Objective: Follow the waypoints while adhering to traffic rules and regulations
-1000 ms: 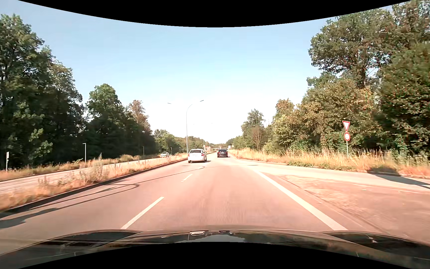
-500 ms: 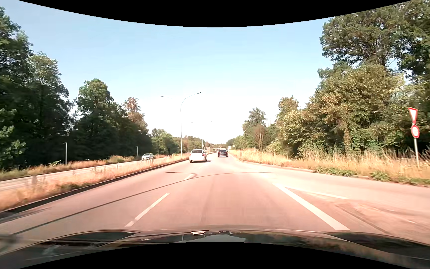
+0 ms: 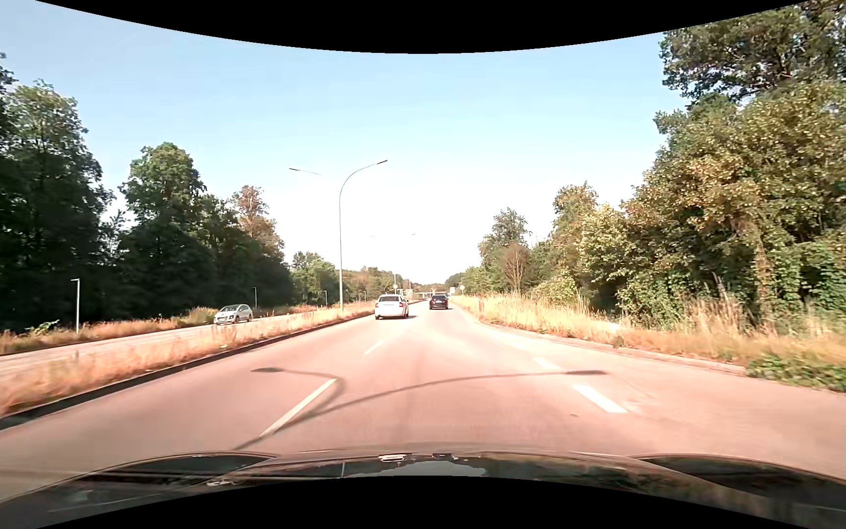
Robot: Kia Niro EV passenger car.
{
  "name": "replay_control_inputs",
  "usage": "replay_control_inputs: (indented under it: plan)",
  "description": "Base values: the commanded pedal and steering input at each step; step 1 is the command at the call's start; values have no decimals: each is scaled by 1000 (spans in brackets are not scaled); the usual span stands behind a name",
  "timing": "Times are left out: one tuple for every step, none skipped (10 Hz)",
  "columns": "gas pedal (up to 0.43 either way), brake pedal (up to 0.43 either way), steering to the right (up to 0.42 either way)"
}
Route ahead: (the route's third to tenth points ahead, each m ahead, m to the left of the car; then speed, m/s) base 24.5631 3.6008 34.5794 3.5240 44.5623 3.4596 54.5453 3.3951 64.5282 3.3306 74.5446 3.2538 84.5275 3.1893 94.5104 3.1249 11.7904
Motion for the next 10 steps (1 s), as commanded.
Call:
replay_control_inputs:
  plan:
    - [220,0,-2]
    - [220,0,-2]
    - [220,0,-2]
    - [220,0,-2]
    - [220,0,-2]
    - [220,0,-2]
    - [220,0,-2]
    - [220,0,-2]
    - [220,0,-2]
    - [220,0,-2]
